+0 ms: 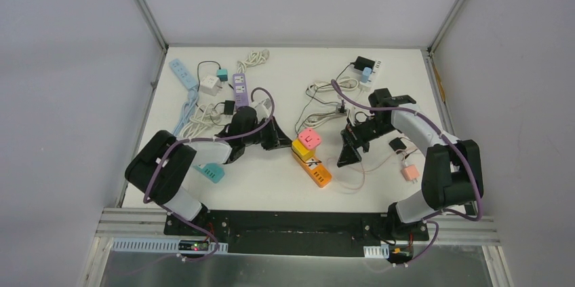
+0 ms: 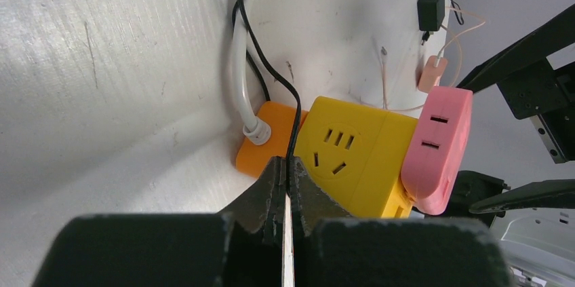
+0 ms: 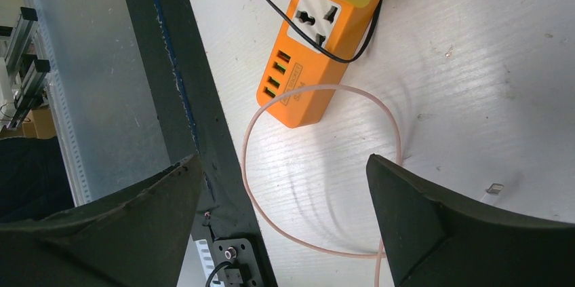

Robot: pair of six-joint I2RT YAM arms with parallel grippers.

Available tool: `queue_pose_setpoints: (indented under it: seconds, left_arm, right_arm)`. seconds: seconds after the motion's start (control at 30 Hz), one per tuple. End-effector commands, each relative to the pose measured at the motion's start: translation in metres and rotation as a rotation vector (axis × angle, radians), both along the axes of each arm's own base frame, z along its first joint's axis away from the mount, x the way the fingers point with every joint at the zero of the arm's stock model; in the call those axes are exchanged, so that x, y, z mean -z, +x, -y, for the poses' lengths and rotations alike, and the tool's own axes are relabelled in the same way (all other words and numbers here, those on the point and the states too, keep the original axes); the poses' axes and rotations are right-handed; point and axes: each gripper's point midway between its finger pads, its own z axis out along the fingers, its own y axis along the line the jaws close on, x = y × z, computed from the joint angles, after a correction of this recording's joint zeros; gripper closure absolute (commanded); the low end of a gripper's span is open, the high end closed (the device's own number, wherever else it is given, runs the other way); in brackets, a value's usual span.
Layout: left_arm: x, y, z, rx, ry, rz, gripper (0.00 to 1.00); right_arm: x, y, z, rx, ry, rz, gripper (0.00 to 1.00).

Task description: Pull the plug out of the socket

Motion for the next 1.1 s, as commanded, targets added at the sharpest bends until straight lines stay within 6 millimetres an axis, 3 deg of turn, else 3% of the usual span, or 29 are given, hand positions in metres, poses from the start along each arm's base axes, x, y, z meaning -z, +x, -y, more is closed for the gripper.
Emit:
queue_pose_setpoints:
  seconds: [0.0,0.37,0.5,0.63,0.8,1.07]
  left_arm:
    - [-0.054,0.009,0.0,-0.023,-0.084,0.136,1.0]
    - [-0.125,0.001,-0.01,-0.07,-0.18,0.229,1.0]
    - [-0.159,-0.001,0.001,-0.017,-0.228,0.271,1.0]
    - [-0.176,0.003,0.023,0.064,-0.231,0.278,1.0]
    - [-0.181,0.027,0.049,0.113,-0.182,0.277,1.0]
    - [-0.138,0.082,0.078,0.099,-0.016,0.174,1.0]
  right_arm:
    - [-0.01,0.011,-0.005,-0.021,0.051,0.064,0.06]
    - [-0.011,0.011,-0.006,-0.023,0.057,0.066,0.06]
    - [-0.012,0.011,-0.006,-0.022,0.059,0.068,0.06]
    - [-0.014,0.012,-0.007,-0.02,0.065,0.069,0.06]
    - [-0.025,0.019,-0.003,0.028,0.106,0.074,0.06]
    - [-0.04,0.037,0.019,0.154,0.147,0.109,0.06]
